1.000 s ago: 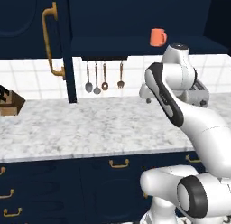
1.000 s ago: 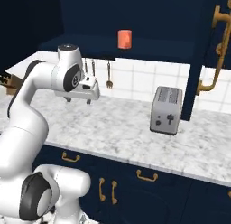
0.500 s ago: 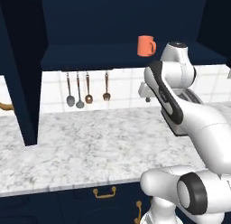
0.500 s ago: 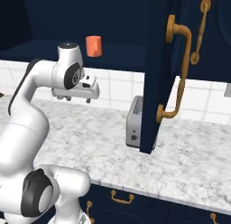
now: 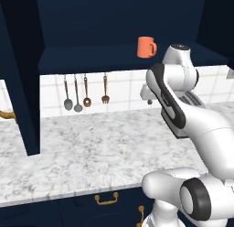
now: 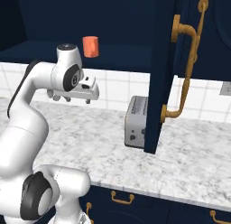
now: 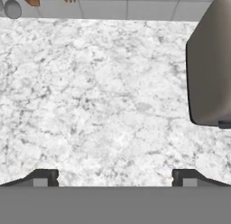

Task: Gather all objects into one cabinet and sort the glasses and bowls to opposite sides.

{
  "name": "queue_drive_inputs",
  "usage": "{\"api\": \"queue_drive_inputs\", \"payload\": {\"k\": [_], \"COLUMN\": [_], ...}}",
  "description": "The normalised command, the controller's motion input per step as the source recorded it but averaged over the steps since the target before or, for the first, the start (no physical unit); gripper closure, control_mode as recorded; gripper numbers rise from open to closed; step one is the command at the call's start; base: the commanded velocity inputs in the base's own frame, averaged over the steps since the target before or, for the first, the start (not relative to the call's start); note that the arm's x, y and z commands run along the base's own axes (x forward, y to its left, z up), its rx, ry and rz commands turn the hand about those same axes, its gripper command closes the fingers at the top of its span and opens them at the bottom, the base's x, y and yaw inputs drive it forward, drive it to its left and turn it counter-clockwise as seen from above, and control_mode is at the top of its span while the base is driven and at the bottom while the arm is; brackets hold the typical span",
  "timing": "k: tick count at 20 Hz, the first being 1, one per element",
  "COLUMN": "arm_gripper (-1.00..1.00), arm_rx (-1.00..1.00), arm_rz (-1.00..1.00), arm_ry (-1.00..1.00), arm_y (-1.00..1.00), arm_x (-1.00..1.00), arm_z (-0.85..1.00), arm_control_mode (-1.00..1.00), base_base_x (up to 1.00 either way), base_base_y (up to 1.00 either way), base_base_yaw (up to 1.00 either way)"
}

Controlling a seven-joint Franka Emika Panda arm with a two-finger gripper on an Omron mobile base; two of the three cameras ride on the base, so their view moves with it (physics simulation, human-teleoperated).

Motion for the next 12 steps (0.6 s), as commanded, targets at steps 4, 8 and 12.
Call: {"api": "queue_drive_inputs", "payload": {"k": [4,8,12], "arm_gripper": [-1.00,-1.00,-1.00], "arm_rx": [0.00,0.00,0.00], "arm_rz": [0.00,0.00,0.00], "arm_ry": [0.00,0.00,0.00], "arm_y": [0.00,0.00,0.00], "arm_x": [0.00,0.00,-0.11], "arm_z": [0.00,0.00,0.00], "arm_control_mode": [1.00,1.00,-1.00], "base_base_x": [0.00,0.00,0.00], "base_base_y": [0.00,0.00,0.00], "base_base_yaw": [0.00,0.00,0.00]}}
